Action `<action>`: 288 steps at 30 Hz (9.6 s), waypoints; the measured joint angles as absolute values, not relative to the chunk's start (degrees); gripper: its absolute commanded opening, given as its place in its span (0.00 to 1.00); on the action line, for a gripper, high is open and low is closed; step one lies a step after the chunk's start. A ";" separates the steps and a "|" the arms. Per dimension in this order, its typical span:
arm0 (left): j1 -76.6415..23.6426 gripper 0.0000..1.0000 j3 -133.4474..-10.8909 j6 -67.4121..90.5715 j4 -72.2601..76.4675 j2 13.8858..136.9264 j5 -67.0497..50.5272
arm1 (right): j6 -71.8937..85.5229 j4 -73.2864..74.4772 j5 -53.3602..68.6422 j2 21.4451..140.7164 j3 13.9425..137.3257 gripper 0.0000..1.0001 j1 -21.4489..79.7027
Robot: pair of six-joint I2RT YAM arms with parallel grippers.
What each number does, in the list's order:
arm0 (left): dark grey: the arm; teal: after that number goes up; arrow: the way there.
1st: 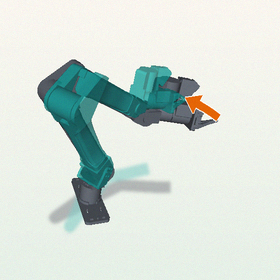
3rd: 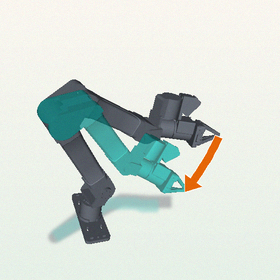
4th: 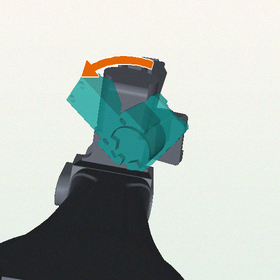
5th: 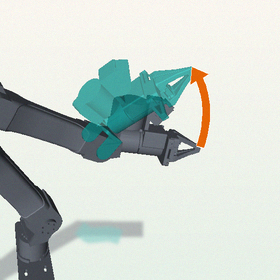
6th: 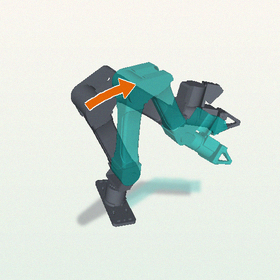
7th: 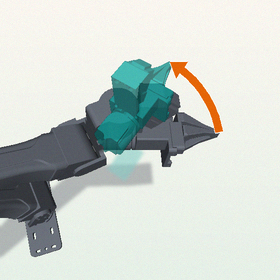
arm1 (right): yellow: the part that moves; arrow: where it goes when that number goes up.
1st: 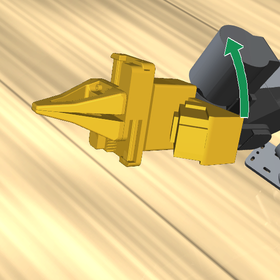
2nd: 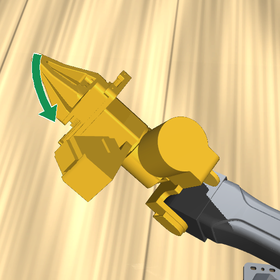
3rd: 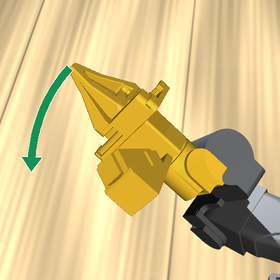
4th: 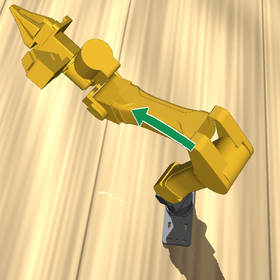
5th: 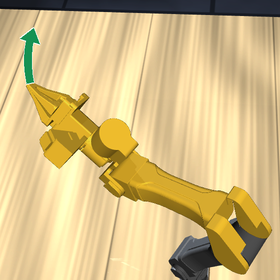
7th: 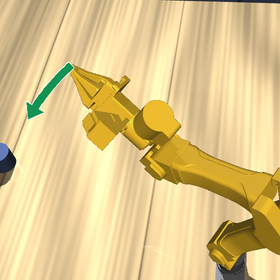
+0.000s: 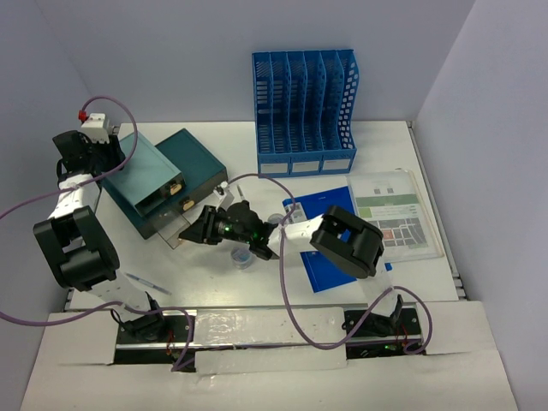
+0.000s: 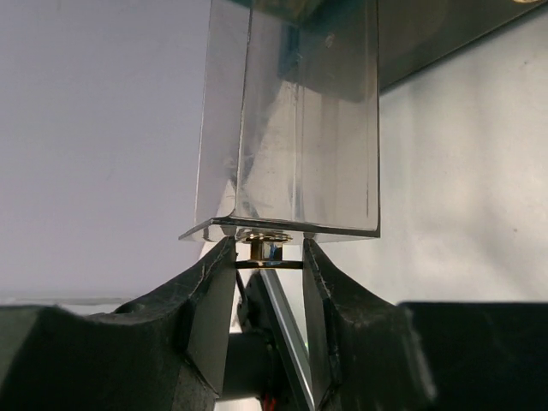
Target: Organize the desk
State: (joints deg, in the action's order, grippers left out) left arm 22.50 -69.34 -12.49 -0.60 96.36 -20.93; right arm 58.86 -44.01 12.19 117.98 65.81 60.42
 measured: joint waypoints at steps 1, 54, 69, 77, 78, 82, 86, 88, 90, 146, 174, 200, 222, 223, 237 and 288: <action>22.50 0.57 -69.34 -12.49 -0.60 96.34 -20.93 | 58.45 -43.89 12.19 117.52 65.34 0.54 60.46; 34.51 0.60 -58.28 -18.08 -18.29 73.06 -23.77 | 9.74 36.61 -2.29 135.00 112.22 0.27 44.47; 36.60 0.60 -53.83 -18.54 -21.04 69.53 -27.70 | 10.24 35.30 -7.66 127.87 108.07 0.00 44.93; 36.59 0.60 -52.84 -19.00 -21.52 67.94 -27.70 | 3.58 19.91 -10.24 113.27 109.82 0.00 55.58; 36.60 0.60 -52.68 -19.14 -21.55 67.94 -27.70 | 2.95 18.30 -9.22 113.09 111.43 0.00 57.41; 36.60 0.60 -51.56 -19.93 -21.64 67.94 -27.68 | 2.28 17.50 -5.27 118.65 124.46 0.00 62.43; 36.60 0.60 -50.02 -20.59 -22.00 67.94 -27.66 | 3.58 17.66 -1.90 124.92 129.70 0.00 62.57; 36.60 0.60 -49.61 -20.91 -22.24 67.94 -27.66 | 4.76 18.14 0.16 126.80 128.23 0.00 62.23; 36.60 0.59 -49.52 -21.18 -22.44 67.95 -27.66 | 5.97 18.63 2.11 127.92 125.78 0.00 62.06; 36.84 0.57 -34.92 -107.73 -55.43 70.32 -20.45 | 7.85 21.07 1.08 120.11 110.08 0.56 62.12; 36.84 0.00 -31.30 -111.93 -52.28 67.86 -19.65 | 7.81 22.08 2.46 119.63 109.29 0.56 61.99; 35.97 0.00 -34.17 -112.44 -64.79 62.81 -27.26 | 6.30 14.60 5.40 107.09 92.36 0.56 60.86; 33.41 0.00 -38.79 -113.02 -73.28 62.07 -31.31 | -7.37 -3.75 7.33 100.95 74.65 0.60 66.17; 33.35 0.00 -38.79 -113.01 -73.32 61.94 -31.43 | -8.67 -4.24 7.04 100.59 74.15 0.60 66.91; 30.25 0.00 -40.34 -113.43 -73.97 59.50 -37.34 | -36.09 -18.15 -17.53 101.31 62.26 0.68 81.99; 28.58 0.00 -41.73 -113.38 -75.26 57.80 -40.68 | 30.64 -39.62 36.72 103.19 55.74 0.71 54.48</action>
State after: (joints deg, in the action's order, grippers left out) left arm 28.58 -41.73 -113.38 -75.26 57.80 -40.68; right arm 30.64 -39.62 36.72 103.19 55.74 54.48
